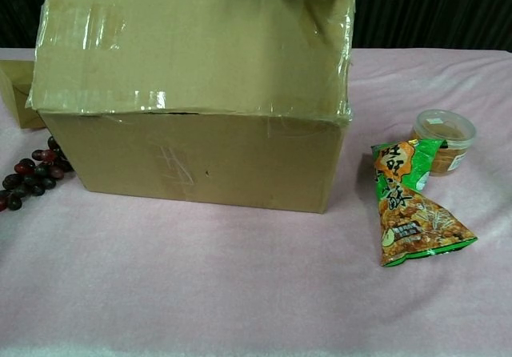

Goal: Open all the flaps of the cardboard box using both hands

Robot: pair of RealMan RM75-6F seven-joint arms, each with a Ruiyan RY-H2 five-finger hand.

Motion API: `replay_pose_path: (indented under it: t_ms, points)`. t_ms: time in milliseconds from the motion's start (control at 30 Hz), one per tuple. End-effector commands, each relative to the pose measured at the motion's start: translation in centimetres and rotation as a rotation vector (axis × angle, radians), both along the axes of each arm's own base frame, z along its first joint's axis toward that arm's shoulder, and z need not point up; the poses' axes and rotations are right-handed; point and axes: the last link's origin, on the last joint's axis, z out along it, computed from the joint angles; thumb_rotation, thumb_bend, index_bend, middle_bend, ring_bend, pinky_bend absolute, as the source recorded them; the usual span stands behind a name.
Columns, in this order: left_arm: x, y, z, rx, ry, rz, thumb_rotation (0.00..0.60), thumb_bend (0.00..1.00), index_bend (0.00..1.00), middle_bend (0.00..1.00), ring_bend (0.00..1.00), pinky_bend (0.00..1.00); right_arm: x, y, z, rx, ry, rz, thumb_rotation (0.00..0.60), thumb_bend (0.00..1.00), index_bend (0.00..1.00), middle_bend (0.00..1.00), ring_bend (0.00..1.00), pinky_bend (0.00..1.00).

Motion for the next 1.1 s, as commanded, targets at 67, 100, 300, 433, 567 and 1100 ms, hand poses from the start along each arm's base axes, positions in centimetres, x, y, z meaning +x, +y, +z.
replay_pose_path:
  t_ms: [67,100,300,433,567,1100]
  points:
    - [0.0,0.0,0.0,0.0,0.002,-0.002,0.6,0.14,0.0,0.0,0.0,0.0,0.7,0.6,0.7,0.02,-0.036,0.002,0.6,0.86,0.15,0.38,0.46,0.51]
    - [0.0,0.0,0.0,-0.001,0.002,-0.002,0.6,0.14,0.0,0.0,0.0,0.0,0.8,0.8,0.9,0.025,-0.043,0.004,0.6,0.86,0.15,0.38,0.46,0.51]
    - [0.0,0.0,-0.1,-0.004,0.004,-0.006,0.6,0.14,0.0,0.0,0.0,0.0,1.6,1.6,1.6,0.055,-0.079,0.009,0.6,0.86,0.15,0.38,0.46,0.51]
    - [0.0,0.0,0.0,-0.001,0.003,-0.004,0.6,0.14,0.0,0.0,0.0,0.0,2.0,2.3,2.0,0.078,-0.11,0.015,0.6,0.86,0.15,0.37,0.46,0.51]
    - [0.0,0.0,-0.1,-0.005,0.005,-0.005,0.6,0.14,0.0,0.0,0.0,0.0,2.6,3.1,2.4,0.132,-0.146,0.033,0.6,0.85,0.14,0.37,0.45,0.51]
    - [0.0,0.0,-0.2,-0.008,0.003,-0.002,0.6,0.14,0.0,0.0,0.0,0.0,3.0,4.2,3.5,0.219,-0.115,0.101,0.6,0.79,0.13,0.36,0.44,0.51]
